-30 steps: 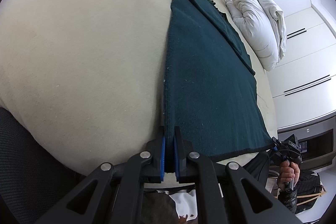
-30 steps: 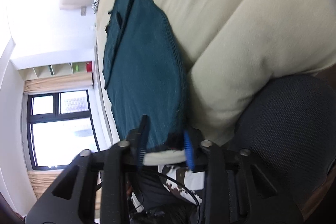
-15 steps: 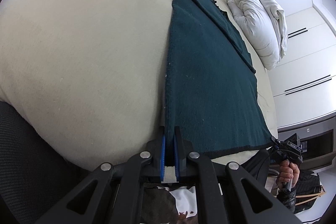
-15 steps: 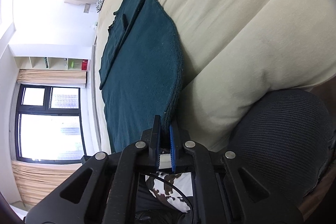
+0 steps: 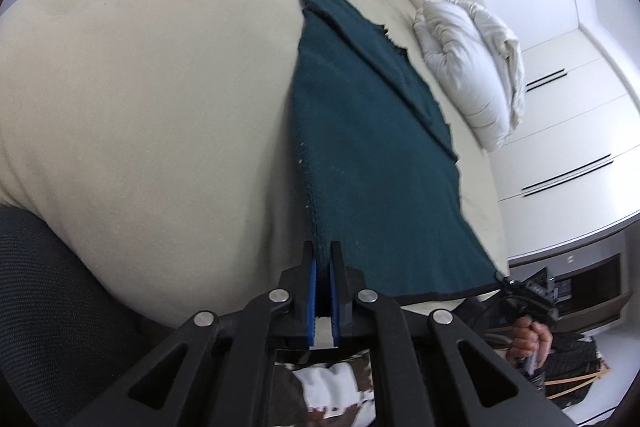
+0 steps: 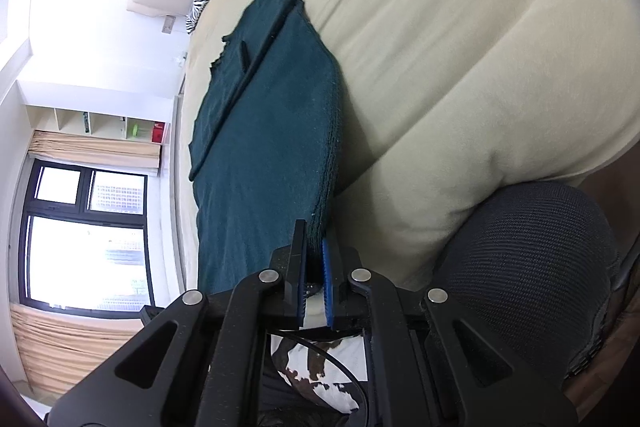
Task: Fold small clothes
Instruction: 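Lift the hem with both grippers and fold it over toward the collar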
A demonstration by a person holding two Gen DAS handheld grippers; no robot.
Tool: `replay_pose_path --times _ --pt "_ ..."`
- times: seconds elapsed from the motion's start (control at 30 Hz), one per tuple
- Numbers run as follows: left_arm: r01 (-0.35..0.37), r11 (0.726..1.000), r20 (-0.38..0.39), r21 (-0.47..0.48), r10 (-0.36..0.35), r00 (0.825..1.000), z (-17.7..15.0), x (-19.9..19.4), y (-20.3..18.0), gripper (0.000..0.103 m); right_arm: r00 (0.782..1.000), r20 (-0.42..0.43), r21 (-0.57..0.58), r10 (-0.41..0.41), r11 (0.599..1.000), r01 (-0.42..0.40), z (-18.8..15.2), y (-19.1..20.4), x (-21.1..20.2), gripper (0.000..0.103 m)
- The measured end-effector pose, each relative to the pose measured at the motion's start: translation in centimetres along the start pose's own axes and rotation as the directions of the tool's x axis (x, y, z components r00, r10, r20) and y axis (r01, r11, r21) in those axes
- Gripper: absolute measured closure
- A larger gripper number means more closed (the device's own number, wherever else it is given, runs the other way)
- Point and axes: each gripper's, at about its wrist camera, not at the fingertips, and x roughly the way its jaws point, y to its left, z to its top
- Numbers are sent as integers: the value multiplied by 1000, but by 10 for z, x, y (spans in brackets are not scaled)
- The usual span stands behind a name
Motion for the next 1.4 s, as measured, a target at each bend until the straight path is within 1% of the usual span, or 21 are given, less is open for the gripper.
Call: replay_pose_path --times 0.13,0.17,0.33,0.53,0.63,0.8,1.0,1.17,1.23,1.4 --pt "95 995 27 -37 -94 995 9 -8 -5 97 1000 10 -26 18 999 -18 0 14 -4 98" --pt "109 993 34 -41 -108 994 12 -10 -6 97 1000 11 -33 24 999 -23 1 18 -5 98" --pt "208 976 72 -63 -204 976 31 -16 -17 97 998 22 -61 55 997 -53 8 41 -5 98" --pt "260 963 131 -68 -250 959 72 -21 -30 97 992 64 -101 113 989 -106 34 81 -5 98" --pt "263 962 159 -65 -250 955 99 -15 -34 97 988 93 -124 126 986 -114 54 106 -1 98" --pt "295 950 185 -107 -273 944 147 6 -36 97 983 141 -138 117 986 -98 97 136 15 98" --pt "304 945 214 -122 -274 938 209 36 -45 97 972 216 -96 95 993 -75 162 147 41 98" --pt "305 942 233 -138 -269 935 258 64 -46 97 966 253 -89 47 996 -26 212 153 71 98" --pt "300 941 237 -155 -260 936 276 78 -44 97 963 267 -86 31 996 -8 234 155 87 98" --pt "247 954 241 -168 -203 949 310 111 -40 97 961 278 -72 -13 997 35 278 152 131 98"
